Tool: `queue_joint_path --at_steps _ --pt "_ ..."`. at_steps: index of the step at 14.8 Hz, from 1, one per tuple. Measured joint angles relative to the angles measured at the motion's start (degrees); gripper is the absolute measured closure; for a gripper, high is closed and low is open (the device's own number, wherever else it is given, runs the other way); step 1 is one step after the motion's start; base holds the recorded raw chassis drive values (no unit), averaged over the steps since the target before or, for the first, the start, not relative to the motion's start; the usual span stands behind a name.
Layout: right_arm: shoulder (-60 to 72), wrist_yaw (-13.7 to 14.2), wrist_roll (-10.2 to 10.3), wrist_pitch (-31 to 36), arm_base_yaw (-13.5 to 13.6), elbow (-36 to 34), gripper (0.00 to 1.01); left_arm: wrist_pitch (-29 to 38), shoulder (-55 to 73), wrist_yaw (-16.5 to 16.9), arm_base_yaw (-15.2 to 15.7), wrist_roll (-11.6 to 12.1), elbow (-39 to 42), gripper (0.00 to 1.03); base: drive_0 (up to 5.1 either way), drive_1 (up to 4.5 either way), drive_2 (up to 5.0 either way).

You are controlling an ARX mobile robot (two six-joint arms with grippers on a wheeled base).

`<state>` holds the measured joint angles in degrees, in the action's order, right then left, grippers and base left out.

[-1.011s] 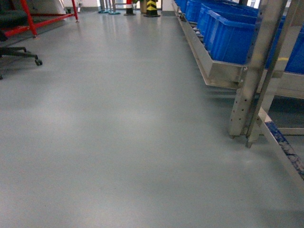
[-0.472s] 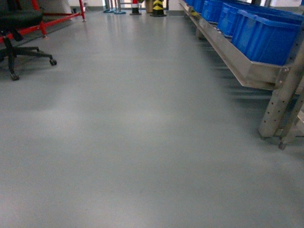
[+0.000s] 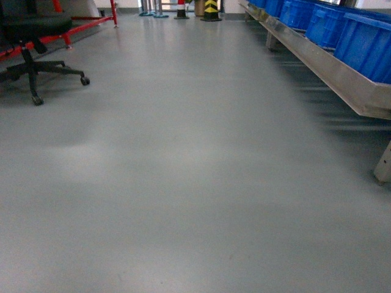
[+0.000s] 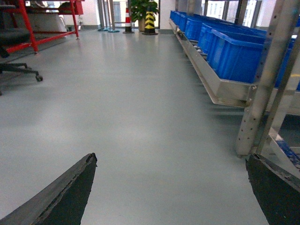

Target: Pick capacitor and pack into box

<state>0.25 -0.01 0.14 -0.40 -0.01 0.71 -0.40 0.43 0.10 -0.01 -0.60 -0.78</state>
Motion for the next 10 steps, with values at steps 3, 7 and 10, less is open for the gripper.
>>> queue_joint_path --at_steps 3,7,10 --pt "0.0 0.02 0.0 0.2 0.0 0.0 0.03 -0.07 0.0 -0.07 0.0 -0.02 0.0 0.59 -4.9 3.45 1.4" --pt "0.0 0.0 0.0 0.42 0.0 0.0 0.03 -0.15 0.0 -0.2 0.0 -0.02 0.0 0.59 -4.8 3.5 1.4" --pt "-0.02 0.04 0.0 0.33 0.0 0.0 0.03 0.37 0.0 -0.15 0.0 -0.02 0.0 0.59 -4.9 3.13 1.8"
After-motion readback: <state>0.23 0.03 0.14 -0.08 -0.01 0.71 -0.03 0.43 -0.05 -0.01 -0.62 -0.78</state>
